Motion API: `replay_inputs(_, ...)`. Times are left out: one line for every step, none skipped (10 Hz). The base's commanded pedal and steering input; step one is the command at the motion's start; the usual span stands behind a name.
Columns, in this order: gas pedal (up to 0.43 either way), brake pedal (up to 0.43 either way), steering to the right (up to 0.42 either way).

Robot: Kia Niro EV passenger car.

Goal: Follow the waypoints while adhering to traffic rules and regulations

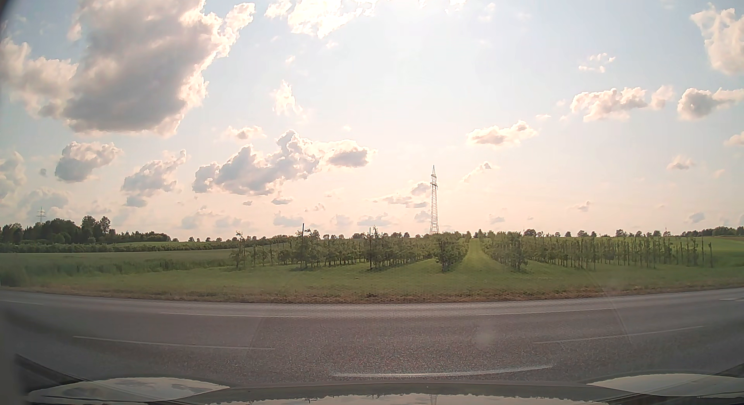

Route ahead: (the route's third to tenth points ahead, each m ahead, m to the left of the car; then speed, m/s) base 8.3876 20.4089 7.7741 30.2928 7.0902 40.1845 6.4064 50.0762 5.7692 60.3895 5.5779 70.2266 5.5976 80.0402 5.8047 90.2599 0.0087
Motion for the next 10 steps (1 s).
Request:
replay_inputs(0.000,0.476,0.000)
replay_inputs(0.000,0.470,0.000)
replay_inputs(0.000,0.476,0.000)
replay_inputs(0.000,0.476,0.000)
replay_inputs(0.000,0.476,0.000)
replay_inputs(0.000,0.476,0.000)
replay_inputs(0.000,0.476,0.000)
replay_inputs(0.000,0.470,0.000)
replay_inputs(0.000,0.457,0.000)
replay_inputs(0.000,0.457,0.000)
